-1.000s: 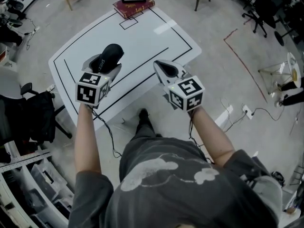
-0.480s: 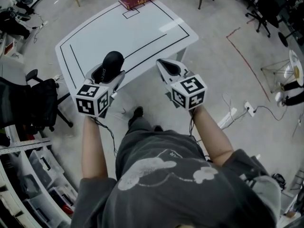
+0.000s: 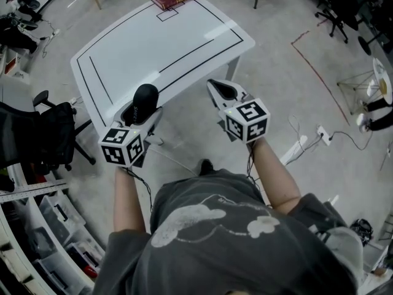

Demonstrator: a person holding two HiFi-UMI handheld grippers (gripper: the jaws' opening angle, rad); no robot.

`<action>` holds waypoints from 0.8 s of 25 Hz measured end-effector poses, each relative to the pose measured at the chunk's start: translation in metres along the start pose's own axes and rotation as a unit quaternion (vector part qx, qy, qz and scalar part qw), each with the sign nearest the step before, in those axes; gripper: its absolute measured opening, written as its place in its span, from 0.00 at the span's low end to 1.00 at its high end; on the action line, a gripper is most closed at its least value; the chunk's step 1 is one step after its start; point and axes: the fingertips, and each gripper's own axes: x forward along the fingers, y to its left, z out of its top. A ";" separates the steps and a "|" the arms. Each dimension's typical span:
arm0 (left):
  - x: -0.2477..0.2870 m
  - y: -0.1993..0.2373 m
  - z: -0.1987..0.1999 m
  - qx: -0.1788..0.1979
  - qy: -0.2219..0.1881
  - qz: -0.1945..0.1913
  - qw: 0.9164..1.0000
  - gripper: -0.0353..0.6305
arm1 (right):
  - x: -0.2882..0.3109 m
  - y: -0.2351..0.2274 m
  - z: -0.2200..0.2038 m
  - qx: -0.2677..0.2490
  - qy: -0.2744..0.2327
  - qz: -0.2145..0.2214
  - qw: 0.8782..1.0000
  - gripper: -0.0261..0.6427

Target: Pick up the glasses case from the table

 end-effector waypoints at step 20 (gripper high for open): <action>-0.118 0.014 -0.070 -0.031 -0.013 -0.049 0.998 0.56 | -0.005 0.153 -0.033 -0.029 0.027 -0.014 0.999 0.04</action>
